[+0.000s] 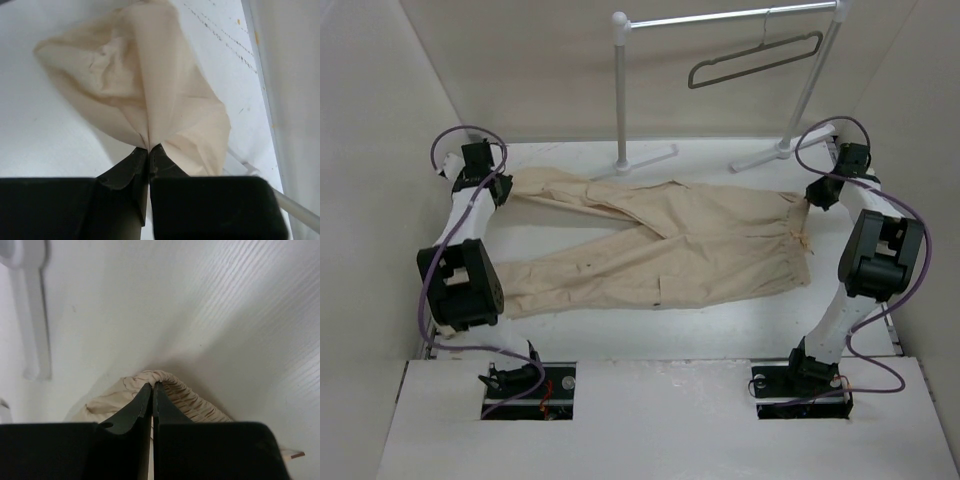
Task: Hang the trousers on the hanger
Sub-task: Flatten out the trousers at the center of the board, then fold the trousers at the center of the board.
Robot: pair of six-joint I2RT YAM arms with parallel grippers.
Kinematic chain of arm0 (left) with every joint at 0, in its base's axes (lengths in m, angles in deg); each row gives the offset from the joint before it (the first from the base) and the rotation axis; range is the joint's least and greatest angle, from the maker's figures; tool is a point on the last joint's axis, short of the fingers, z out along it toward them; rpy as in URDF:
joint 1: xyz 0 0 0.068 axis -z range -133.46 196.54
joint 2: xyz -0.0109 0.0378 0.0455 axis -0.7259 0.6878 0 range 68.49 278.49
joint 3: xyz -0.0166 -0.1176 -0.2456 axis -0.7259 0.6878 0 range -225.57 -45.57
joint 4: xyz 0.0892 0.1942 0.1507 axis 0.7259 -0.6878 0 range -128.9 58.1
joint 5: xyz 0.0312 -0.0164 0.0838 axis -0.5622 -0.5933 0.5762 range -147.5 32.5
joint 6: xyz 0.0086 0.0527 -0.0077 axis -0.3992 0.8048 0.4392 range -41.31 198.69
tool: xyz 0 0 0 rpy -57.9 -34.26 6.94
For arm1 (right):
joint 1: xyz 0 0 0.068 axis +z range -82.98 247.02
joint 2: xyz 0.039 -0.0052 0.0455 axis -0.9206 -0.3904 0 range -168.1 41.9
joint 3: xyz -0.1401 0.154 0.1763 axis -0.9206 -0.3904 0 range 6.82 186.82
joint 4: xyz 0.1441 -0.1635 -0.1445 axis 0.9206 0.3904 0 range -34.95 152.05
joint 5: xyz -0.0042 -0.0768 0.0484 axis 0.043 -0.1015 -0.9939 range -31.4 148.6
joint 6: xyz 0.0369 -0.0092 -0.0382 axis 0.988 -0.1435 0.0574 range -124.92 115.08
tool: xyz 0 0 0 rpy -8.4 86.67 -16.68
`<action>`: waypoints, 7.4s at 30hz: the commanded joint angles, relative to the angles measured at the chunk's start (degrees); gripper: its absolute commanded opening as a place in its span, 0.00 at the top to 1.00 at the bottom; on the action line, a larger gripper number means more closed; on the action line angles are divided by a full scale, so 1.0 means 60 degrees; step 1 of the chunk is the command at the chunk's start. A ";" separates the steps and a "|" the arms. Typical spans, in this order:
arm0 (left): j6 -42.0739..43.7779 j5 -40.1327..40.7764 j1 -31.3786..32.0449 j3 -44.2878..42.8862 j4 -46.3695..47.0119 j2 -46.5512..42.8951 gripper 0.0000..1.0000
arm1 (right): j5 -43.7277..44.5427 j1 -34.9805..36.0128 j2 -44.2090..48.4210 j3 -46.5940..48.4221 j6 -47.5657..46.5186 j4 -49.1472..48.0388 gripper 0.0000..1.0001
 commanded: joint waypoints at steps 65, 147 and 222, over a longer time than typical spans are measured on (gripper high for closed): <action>0.1193 0.1168 0.0061 -0.4220 -0.0835 0.3298 0.56 | 0.1484 0.0373 0.2785 -0.2209 -0.0576 -0.0147 0.34; -0.2219 0.1711 -0.3380 0.8100 -0.5100 -0.9242 0.49 | -0.1301 0.7271 1.3487 -0.8751 0.1665 0.2198 0.36; 0.2526 0.4539 -0.0364 -0.6822 -0.2696 0.3118 1.00 | 0.0912 0.0577 0.0425 0.1819 0.1914 0.1478 0.94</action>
